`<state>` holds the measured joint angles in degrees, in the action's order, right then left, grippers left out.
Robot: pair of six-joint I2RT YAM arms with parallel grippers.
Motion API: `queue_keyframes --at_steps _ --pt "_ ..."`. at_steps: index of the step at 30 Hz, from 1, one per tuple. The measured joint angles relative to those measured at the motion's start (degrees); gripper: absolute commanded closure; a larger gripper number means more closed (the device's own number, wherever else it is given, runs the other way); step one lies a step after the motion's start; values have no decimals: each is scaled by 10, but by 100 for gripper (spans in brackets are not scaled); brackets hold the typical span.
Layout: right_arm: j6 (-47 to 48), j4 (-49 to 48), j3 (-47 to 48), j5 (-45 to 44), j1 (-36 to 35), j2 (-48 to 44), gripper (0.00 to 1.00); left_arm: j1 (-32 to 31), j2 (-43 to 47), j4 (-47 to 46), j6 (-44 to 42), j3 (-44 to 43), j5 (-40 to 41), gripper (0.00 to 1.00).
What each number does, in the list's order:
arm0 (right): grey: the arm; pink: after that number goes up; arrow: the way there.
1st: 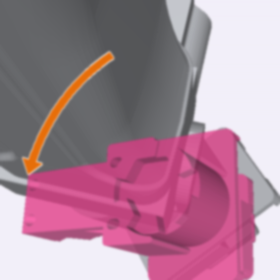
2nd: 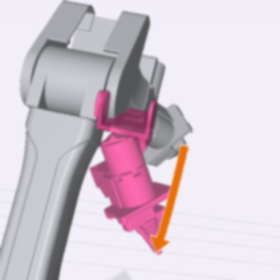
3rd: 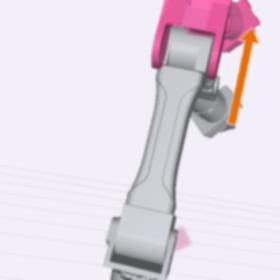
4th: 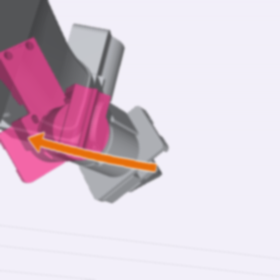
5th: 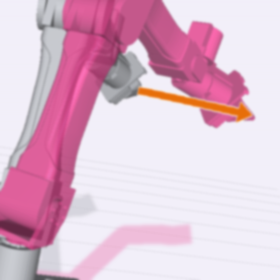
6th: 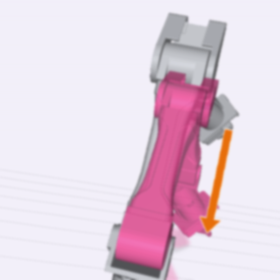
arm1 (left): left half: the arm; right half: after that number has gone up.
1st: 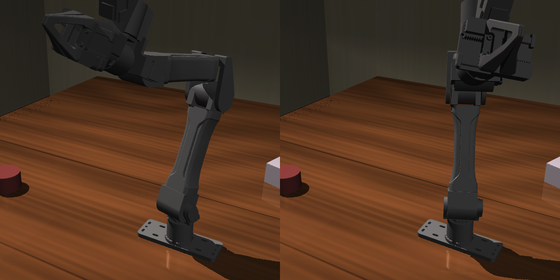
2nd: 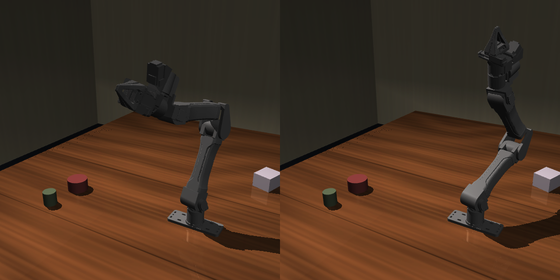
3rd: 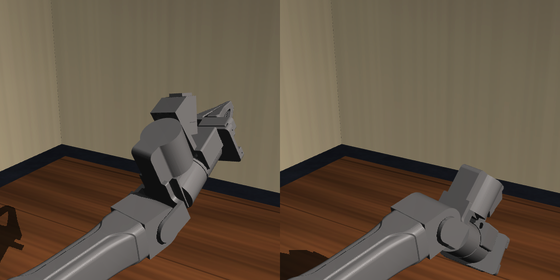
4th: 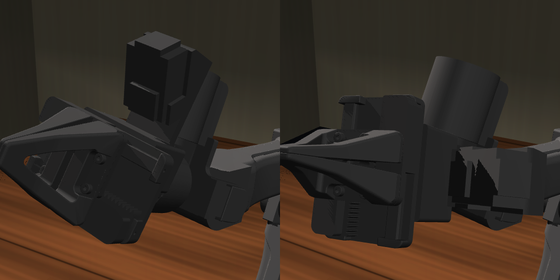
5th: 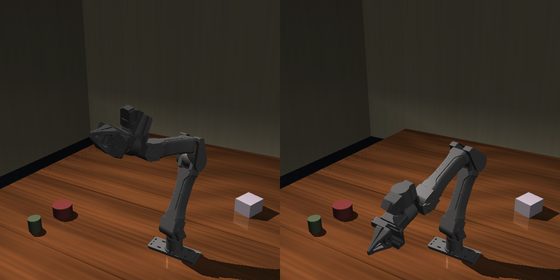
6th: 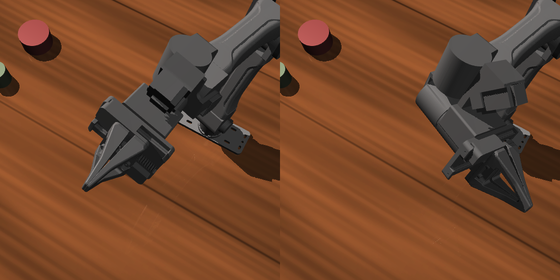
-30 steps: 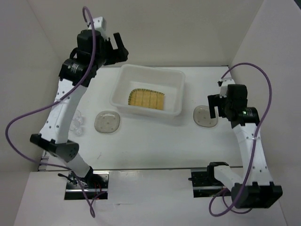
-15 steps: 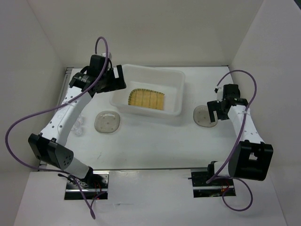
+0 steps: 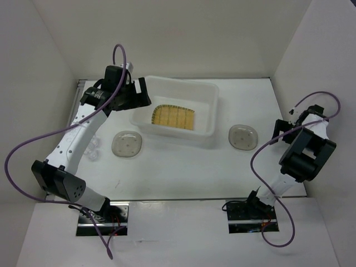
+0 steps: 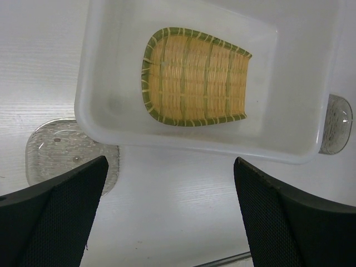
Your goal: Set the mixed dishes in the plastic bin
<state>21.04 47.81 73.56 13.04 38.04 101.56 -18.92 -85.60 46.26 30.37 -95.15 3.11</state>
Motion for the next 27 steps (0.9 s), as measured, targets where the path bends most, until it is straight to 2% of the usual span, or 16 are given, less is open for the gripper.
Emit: queue_keyframes --at_steps 12,23,27 --pt "15 17 -32 85 -57 -35 0 5 4 0 1 42 -10 0" --pt "-6 -25 -43 114 -125 14 0 5 33 11 12 45 -9 0" --pt "-17 -40 -49 123 -136 43 9 5 34 24 15 45 -6 0"
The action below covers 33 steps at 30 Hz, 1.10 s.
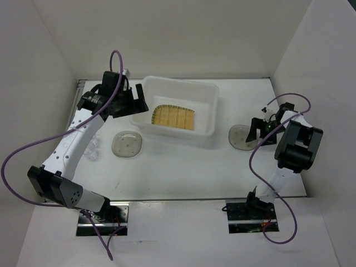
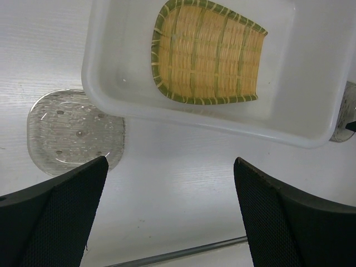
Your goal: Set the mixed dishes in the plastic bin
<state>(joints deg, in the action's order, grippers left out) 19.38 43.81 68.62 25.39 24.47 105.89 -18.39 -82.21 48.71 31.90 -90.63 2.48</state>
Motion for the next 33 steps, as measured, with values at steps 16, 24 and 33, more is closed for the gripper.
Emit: queue_keyframes --at_steps 16,24,33 --pt "-10 -25 6 85 5 54 89 0 23 31 15 7 7 0" --pt "-14 -21 8 130 17 74 99 2 24 38 15 16 10 0" --pt "5 20 8 113 40 40 99 24 34 40 11 34 11 0"
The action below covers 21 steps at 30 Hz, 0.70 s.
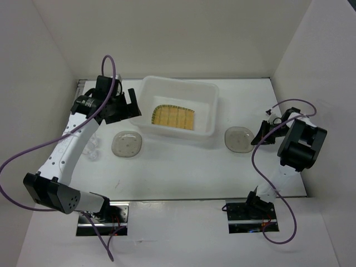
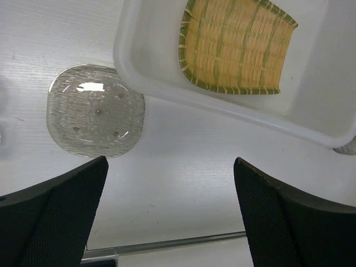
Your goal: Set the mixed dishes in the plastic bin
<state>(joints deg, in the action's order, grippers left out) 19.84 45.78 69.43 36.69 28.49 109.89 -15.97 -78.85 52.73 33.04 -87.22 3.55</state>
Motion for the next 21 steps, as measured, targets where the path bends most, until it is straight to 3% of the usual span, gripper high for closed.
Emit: queue_keyframes --at_steps 8,16,21 --pt "23 74 2 21 4 -43 99 30 3 -4 -24 0 -5 0" --pt "10 77 1 27 -88 -160 99 59 3 -4 -47 -4 -14 0" --pt "8 116 67 50 -82 -182 99 63 14 -3 -49 -4 -18 0"
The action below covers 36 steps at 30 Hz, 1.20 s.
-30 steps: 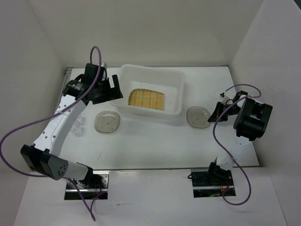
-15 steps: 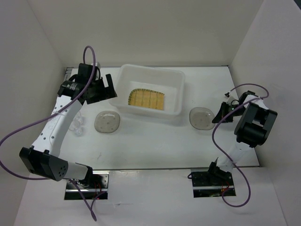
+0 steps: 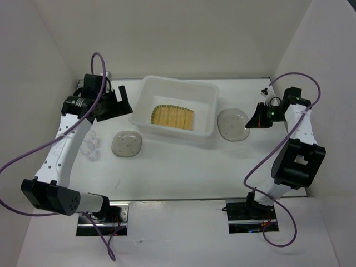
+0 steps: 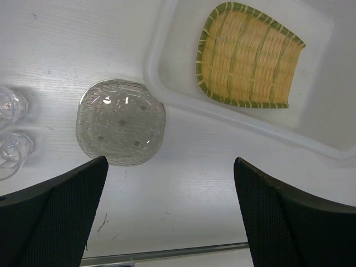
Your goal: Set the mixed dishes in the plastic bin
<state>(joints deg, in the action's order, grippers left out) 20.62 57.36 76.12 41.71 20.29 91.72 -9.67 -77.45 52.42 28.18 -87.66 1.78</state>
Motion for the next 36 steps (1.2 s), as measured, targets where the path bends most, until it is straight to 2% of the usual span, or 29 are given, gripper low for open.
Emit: queue_keyframes --at_steps 7,11,15,18,23,28,36 --pt "3 62 114 92 5 0 99 3 23 2 3 0 -2 0" --pt "0 76 146 109 -2 8 99 3 30 6 5 0 -2 0" --pt "-40 62 174 111 -48 43 99 3 35 13 6 0 -2 0" --pt "-110 10 185 108 -101 75 99 3 43 27 7 0 -2 0" --pt "-231 -84 220 78 -163 133 99 3 71 61 8 0 2 0" --pt "-355 -189 244 22 -202 151 99 3 101 90 21 0 10 0" --pt "-441 -269 259 -109 -326 187 99 3 109 110 38 0 16 0"
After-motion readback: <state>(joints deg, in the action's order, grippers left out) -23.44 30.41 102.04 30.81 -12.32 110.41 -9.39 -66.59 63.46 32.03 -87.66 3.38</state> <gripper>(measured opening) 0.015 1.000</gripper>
